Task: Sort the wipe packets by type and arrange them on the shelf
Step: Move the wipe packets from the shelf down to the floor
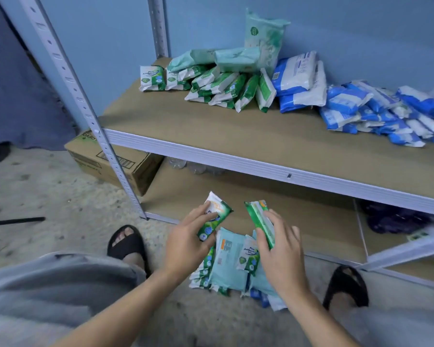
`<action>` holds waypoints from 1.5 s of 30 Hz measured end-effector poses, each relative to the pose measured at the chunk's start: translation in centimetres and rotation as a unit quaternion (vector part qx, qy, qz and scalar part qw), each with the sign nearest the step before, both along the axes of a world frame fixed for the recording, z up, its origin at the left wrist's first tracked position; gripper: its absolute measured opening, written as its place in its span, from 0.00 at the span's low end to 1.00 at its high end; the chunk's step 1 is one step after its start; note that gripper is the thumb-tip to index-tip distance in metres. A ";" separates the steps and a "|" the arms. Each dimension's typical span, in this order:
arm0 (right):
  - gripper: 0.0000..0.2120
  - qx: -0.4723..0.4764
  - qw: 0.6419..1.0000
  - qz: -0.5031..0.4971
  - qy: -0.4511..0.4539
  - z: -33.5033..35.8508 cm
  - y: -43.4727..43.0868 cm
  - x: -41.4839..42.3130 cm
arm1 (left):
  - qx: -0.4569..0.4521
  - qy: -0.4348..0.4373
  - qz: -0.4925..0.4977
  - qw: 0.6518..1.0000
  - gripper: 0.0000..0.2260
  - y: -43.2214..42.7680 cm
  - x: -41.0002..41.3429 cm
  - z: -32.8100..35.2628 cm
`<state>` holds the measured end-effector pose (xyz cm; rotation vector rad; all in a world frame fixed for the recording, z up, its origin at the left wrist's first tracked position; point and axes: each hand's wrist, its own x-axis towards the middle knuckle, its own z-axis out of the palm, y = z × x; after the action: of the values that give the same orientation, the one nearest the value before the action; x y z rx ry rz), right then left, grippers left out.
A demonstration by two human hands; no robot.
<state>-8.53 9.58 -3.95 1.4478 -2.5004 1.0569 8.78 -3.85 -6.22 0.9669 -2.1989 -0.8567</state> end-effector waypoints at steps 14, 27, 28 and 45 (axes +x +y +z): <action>0.14 0.221 0.945 -0.154 -0.188 -14.2 0.4 -4.1 | 0.279 -0.177 0.169 0.929 0.21 -0.6 -1.1 -14.4; 0.29 0.406 0.898 -0.051 -0.163 -19.6 1.0 -2.2 | 0.258 -0.247 -0.017 0.934 0.23 0.5 -2.5 -22.0; 0.29 0.410 0.896 -0.049 -0.161 -19.6 0.9 -2.3 | 0.254 -0.260 -0.024 0.931 0.23 0.2 -2.5 -21.9; 0.26 0.356 0.905 -0.033 -0.231 -13.1 -0.7 -1.9 | 0.143 -0.321 -0.067 0.934 0.17 0.0 -0.2 -14.1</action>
<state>-10.48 8.93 -17.07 1.3205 -3.5061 0.5129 8.56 -3.88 -20.32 1.4064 -2.7629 -1.0536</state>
